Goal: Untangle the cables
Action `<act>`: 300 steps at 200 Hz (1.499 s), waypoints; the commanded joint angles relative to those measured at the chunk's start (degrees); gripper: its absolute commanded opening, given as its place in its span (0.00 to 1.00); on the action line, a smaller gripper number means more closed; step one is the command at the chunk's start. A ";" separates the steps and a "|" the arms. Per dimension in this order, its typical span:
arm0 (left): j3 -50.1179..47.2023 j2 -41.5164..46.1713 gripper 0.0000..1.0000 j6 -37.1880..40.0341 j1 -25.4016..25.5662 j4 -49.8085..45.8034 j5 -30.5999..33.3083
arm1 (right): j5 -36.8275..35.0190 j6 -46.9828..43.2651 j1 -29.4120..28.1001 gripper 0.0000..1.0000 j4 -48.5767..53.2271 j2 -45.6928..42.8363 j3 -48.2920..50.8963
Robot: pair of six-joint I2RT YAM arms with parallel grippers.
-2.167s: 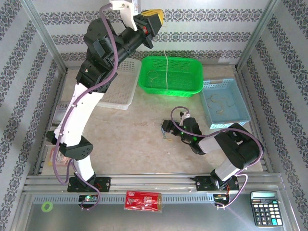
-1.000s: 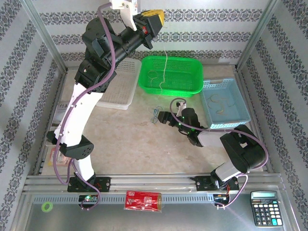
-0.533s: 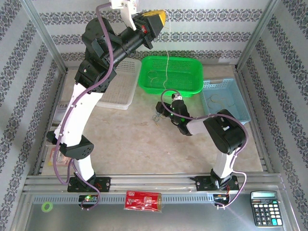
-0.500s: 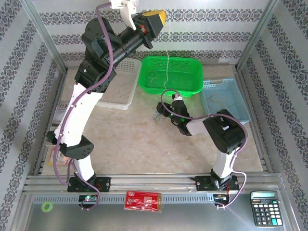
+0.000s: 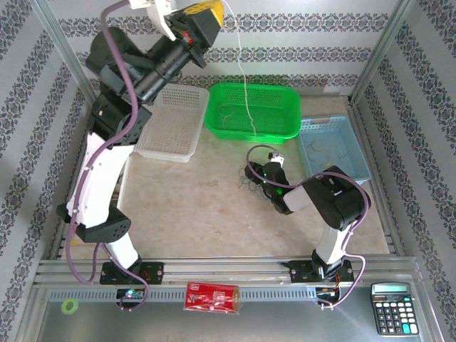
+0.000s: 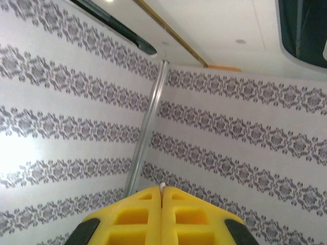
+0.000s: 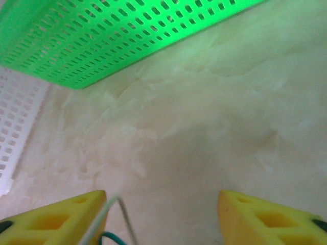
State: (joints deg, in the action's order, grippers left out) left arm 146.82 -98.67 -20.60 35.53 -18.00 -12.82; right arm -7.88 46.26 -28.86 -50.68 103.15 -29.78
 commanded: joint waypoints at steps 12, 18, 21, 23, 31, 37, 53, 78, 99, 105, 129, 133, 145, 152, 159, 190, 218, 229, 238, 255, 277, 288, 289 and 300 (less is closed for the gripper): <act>1.54 2.42 0.00 2.51 -1.33 3.41 2.13 | -2.47 1.90 0.82 0.77 1.98 0.64 2.87; 1.58 2.71 0.00 2.76 -1.50 3.34 2.25 | -2.61 1.99 0.82 0.79 1.90 0.64 3.04; 1.55 2.90 0.00 2.88 -1.51 3.31 2.39 | -2.69 2.05 0.82 0.81 1.82 0.64 3.12; 1.54 2.99 0.00 2.92 -1.51 3.32 2.43 | -2.67 2.01 0.82 0.81 1.79 0.64 3.19; 1.54 3.36 0.00 3.34 -1.67 3.23 2.79 | -2.79 2.06 0.82 0.83 1.81 0.61 3.39; 1.53 3.63 0.00 3.59 -1.75 3.16 3.04 | -2.76 2.14 0.91 0.83 1.81 0.63 3.43; 1.54 4.31 0.00 4.41 -1.95 2.85 3.64 | -2.67 2.37 1.08 0.83 1.83 1.01 3.73; 1.54 5.37 0.00 5.90 -2.13 2.28 4.68 | -2.69 3.33 1.47 0.83 1.24 1.85 4.48; 1.54 6.31 0.00 7.34 -2.35 1.79 5.65 | -2.84 3.84 1.83 0.83 0.77 2.21 5.19; 1.54 6.60 0.00 7.72 -2.36 1.64 5.82 | -2.89 3.99 1.91 0.84 0.69 2.23 5.42; 1.40 7.43 0.00 8.90 -2.47 0.46 6.23 | -2.23 3.83 2.14 0.88 0.66 1.97 5.68; 1.34 7.56 0.00 8.99 -2.48 0.18 6.25 | -2.10 3.75 2.22 0.89 0.60 1.88 5.69; 1.17 7.77 0.00 9.32 -2.59 -0.43 6.31 | -0.93 2.92 2.15 0.90 0.70 1.34 5.59; 1.10 7.86 0.00 9.56 -2.56 -0.75 6.46 | -0.60 2.62 2.08 0.90 1.14 0.91 5.44; 1.05 7.88 0.00 9.79 -2.57 -0.94 6.55 | -0.57 2.34 2.10 0.90 1.57 0.60 5.42; 1.01 8.48 0.00 11.07 -2.57 -0.78 7.57 | -0.69 1.81 2.14 0.91 2.24 0.15 5.87; 0.92 9.32 0.00 11.79 -2.65 -0.84 8.05 | 0.46 2.03 2.17 0.93 2.16 0.64 5.62; 0.78 9.46 0.00 11.64 -2.61 -1.45 7.62 | 1.50 1.91 2.14 0.93 2.09 0.48 5.27; 0.16 9.57 0.00 11.59 -2.65 -1.94 7.34 | 2.57 1.58 2.06 0.93 2.07 0.09 5.01; -2.21 10.29 0.00 11.21 -2.66 -2.23 7.02 | 5.63 0.14 1.97 0.93 2.07 -1.27 4.73; -6.83 11.48 0.00 10.19 -2.66 -1.37 5.60 | 9.31 -2.14 1.97 0.93 2.84 -4.69 4.96; -8.89 11.87 0.00 9.35 -2.65 -0.99 4.59 | 10.73 -3.22 2.01 0.93 4.15 -7.02 5.16; -9.08 11.90 0.00 9.31 -2.65 -0.94 4.49 | 10.84 -3.38 1.99 0.93 4.30 -7.23 5.21; -11.23 12.23 0.00 8.56 -2.66 -0.43 3.60 | 11.88 -4.43 1.97 0.94 6.07 -9.77 5.26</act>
State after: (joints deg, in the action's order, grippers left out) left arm 139.17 -87.20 -10.57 33.63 -19.31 -6.44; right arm -1.85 44.60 -26.76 -51.29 98.00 -25.76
